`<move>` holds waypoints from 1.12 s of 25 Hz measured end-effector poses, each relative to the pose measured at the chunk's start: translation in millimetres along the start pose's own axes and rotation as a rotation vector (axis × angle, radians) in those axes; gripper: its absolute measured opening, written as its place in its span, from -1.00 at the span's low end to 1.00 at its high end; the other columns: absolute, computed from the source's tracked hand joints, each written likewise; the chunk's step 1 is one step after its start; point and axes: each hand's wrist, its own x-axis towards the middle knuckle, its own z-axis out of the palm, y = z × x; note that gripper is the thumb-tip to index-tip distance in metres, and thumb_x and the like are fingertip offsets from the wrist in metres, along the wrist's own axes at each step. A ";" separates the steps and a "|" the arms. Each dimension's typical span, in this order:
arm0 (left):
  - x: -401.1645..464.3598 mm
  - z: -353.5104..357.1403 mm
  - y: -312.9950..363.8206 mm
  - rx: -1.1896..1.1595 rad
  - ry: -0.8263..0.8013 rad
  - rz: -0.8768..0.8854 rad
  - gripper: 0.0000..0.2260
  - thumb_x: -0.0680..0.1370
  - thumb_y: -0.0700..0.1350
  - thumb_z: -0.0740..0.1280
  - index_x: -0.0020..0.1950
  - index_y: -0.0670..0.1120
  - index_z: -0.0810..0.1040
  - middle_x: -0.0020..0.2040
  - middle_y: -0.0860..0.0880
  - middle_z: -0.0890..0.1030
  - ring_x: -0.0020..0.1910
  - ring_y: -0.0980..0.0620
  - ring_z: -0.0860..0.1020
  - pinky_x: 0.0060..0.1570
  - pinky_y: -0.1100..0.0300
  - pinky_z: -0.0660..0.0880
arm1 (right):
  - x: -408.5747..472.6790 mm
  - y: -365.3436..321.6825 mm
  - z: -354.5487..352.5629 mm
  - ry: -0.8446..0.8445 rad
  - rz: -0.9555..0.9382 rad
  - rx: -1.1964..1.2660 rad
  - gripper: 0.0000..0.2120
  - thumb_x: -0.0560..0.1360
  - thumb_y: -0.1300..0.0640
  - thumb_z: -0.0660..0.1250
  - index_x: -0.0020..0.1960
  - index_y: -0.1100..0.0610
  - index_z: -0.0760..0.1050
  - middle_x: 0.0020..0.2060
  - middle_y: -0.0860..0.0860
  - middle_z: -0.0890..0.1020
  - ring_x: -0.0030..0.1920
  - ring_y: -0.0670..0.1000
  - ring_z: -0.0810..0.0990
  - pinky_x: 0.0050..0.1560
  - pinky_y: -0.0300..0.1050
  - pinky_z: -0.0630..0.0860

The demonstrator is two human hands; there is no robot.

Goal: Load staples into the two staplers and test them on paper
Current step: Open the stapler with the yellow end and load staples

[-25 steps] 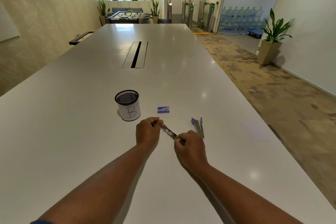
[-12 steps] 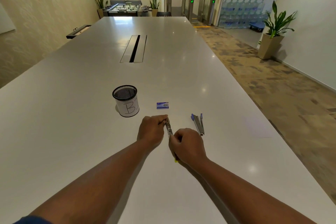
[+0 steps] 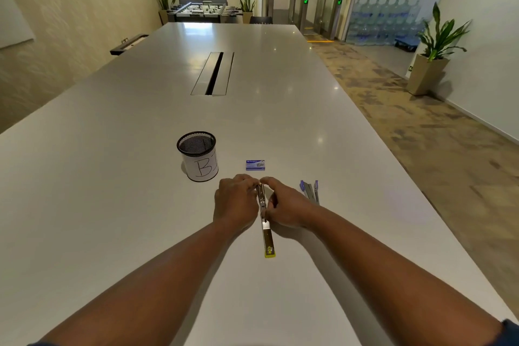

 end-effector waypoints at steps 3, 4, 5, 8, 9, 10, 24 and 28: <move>2.0 -0.2 -0.3 0.058 -0.026 -0.037 -0.75 0.62 -0.06 0.36 0.29 0.12 0.62 0.26 0.10 0.62 0.26 -0.03 0.53 0.25 -0.09 0.47 | 6.7 0.0 -5.0 -0.058 0.004 -0.024 -0.27 0.48 0.12 0.48 0.53 -0.05 0.20 -0.16 -0.06 0.55 -0.06 0.01 0.56 0.07 -0.02 0.55; 2.5 0.0 -0.5 0.053 -0.033 -0.050 -0.74 0.62 -0.05 0.36 0.30 0.13 0.61 0.28 0.11 0.61 0.28 -0.03 0.52 0.28 -0.08 0.44 | 8.9 0.2 -6.2 -0.064 0.004 -0.030 -0.27 0.47 0.11 0.50 0.52 -0.05 0.21 -0.19 -0.08 0.54 -0.06 0.01 0.56 0.08 -0.02 0.55; 2.3 0.1 -0.6 0.043 -0.032 -0.064 -0.74 0.62 -0.05 0.36 0.30 0.14 0.61 0.29 0.12 0.60 0.30 -0.03 0.50 0.29 -0.05 0.41 | 10.1 0.3 -6.8 -0.066 0.003 -0.038 -0.26 0.46 0.10 0.51 0.52 -0.06 0.22 -0.20 -0.10 0.53 -0.05 0.01 0.56 0.09 -0.01 0.55; 0.0 0.6 0.2 0.007 -0.014 -0.105 -0.72 0.59 -0.03 0.37 0.29 0.16 0.59 0.29 0.15 0.59 0.33 0.00 0.44 0.25 0.02 0.29 | 11.3 1.9 -6.9 -0.059 0.011 -0.032 -0.27 0.45 0.09 0.53 0.50 -0.06 0.24 -0.21 -0.12 0.52 -0.06 0.00 0.55 0.01 -0.07 0.52; -0.6 0.8 0.3 0.003 -0.009 -0.107 -0.73 0.59 -0.03 0.37 0.28 0.16 0.59 0.28 0.16 0.59 0.32 0.00 0.43 0.22 0.04 0.28 | 11.5 2.3 -6.6 -0.059 0.012 -0.028 -0.28 0.46 0.10 0.53 0.49 -0.06 0.24 -0.21 -0.11 0.53 -0.08 -0.02 0.55 -0.02 -0.10 0.50; -0.9 0.7 0.2 0.003 -0.004 -0.103 -0.74 0.58 -0.04 0.38 0.26 0.17 0.60 0.27 0.17 0.60 0.31 0.01 0.44 0.19 0.05 0.27 | 11.8 2.7 -6.1 -0.059 0.009 -0.028 -0.29 0.46 0.10 0.53 0.48 -0.06 0.25 -0.22 -0.11 0.53 -0.09 -0.02 0.55 -0.03 -0.11 0.48; -2.5 -3.9 3.7 -0.058 0.036 -0.077 -0.80 0.60 0.06 0.34 0.15 0.10 0.70 0.14 0.16 0.67 0.17 0.05 0.57 0.18 -0.03 0.45 | 1.6 18.6 8.2 0.083 -0.155 0.053 -0.64 0.44 0.20 0.46 0.01 -0.14 0.36 -0.12 -0.12 0.54 -0.19 -0.05 0.52 -0.05 0.10 0.57; -1.9 -3.3 4.2 -0.064 0.054 -0.081 -0.80 0.58 0.08 0.37 0.14 0.11 0.71 0.13 0.17 0.68 0.15 0.08 0.57 0.16 0.02 0.43 | -0.1 23.9 12.3 0.120 -0.153 0.085 -0.62 0.45 0.18 0.48 0.08 -0.14 0.38 -0.11 -0.12 0.53 -0.28 -0.12 0.44 -0.16 -0.01 0.53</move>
